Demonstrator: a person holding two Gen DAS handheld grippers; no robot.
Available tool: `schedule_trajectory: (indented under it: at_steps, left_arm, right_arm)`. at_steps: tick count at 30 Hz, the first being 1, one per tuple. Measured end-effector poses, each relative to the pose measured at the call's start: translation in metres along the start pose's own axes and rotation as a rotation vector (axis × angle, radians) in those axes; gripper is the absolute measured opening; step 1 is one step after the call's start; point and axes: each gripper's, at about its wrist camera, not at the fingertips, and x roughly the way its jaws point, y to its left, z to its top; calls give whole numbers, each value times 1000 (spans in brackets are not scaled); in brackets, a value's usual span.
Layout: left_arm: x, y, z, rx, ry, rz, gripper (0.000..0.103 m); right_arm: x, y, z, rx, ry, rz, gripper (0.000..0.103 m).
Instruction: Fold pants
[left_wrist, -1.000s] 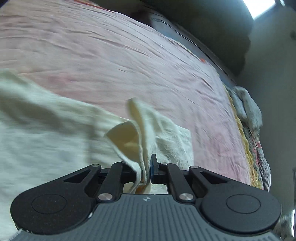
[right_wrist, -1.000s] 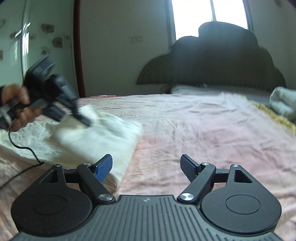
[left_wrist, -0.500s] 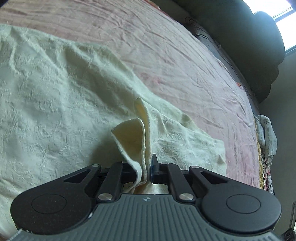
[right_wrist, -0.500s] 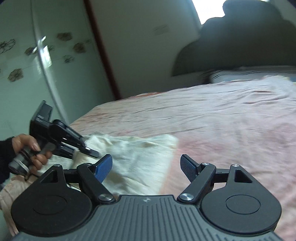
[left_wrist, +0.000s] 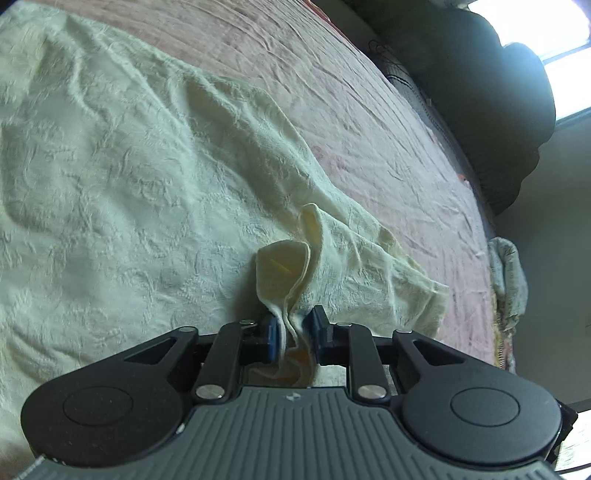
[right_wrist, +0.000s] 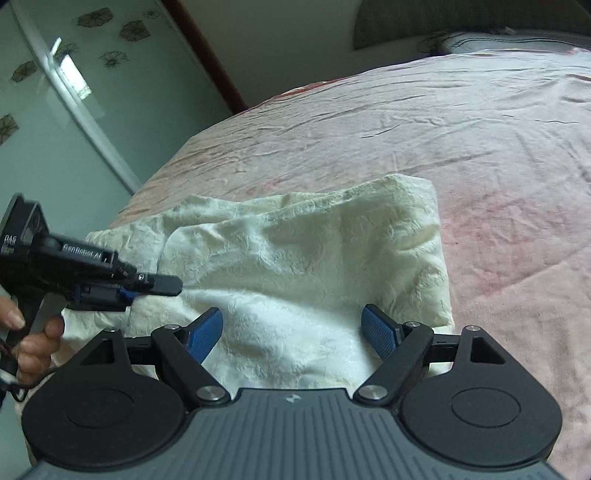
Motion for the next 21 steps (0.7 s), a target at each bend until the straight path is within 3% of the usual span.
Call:
schedule_trajectory:
  at_steps: [5,7,9,11,13,18,21]
  left_arm:
    - [-19,4,-4,-35,10,-83,42]
    - [-21,6,-7,-42,20,-98,56]
    - [-14,8,-10,-48,33,-92,56]
    - [-9,9,-11,-57,19,-87,50]
    - [-7,5,-9,-24,19,-52,11]
    - [-22,-14,-12,115,-38,-22,11]
    - [-33,-12,-10,134,-36,-3,11]
  right_arm:
    - [-11,16,17,-17,-77,8,83]
    - [-12,22,21,-26,-74,3,83]
    - [-10,24,21,-17,-72,4,83]
    - [-9,27,19,-1,-66,10,83]
    - [-8,31,14,1,-58,10,83]
    - [-13,43,8,-76,-79,-26,83]
    - [-13,41,18,-82,-105,-42,83]
